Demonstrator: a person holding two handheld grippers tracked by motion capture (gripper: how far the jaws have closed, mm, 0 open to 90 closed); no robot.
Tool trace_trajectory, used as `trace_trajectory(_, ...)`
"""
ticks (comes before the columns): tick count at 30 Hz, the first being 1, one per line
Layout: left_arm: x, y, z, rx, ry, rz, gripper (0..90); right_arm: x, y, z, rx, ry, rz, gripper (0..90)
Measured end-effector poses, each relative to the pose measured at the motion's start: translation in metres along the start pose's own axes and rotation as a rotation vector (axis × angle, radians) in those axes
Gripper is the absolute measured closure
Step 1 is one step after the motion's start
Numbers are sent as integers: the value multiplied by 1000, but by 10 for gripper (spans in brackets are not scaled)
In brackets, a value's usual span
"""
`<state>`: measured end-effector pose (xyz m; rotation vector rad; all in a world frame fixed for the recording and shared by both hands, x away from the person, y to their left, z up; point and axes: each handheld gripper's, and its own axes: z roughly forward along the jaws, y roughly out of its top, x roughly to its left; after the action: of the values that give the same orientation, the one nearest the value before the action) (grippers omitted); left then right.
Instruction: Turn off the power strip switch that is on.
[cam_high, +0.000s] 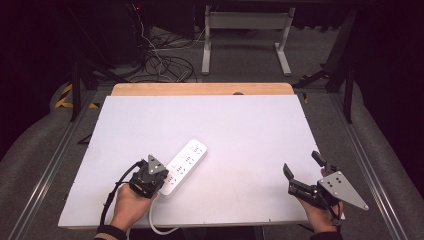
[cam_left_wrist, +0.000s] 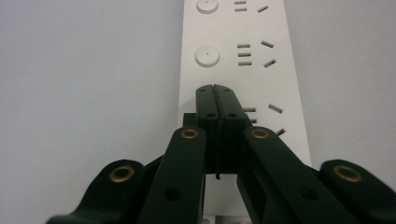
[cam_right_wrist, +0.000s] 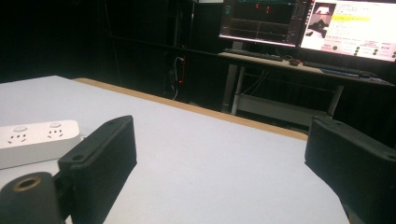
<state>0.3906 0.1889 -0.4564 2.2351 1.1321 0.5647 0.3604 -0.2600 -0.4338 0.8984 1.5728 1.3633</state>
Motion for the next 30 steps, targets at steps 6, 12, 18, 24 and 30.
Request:
trace_trajectory(6, -6, 0, 4, -18, 46, 10, 900, 5, 1, 2, 4, 11, -13, 94)
trace_trajectory(12, -8, 0, 6, -21, 60, 2, 900, 8, 2, 2, -2, 24, -18, 94)
trace_trajectory(18, -10, -1, 6, -17, 75, 12, 900, 6, 4, -2, -13, 14, -11, 94)
trace_trajectory(24, -9, -1, 5, -14, 74, 13, 900, 6, 4, -2, -10, 11, -14, 94)
trace_trajectory(30, -8, -2, 5, -20, 70, 15, 900, 6, 4, 0, -8, 15, -13, 94)
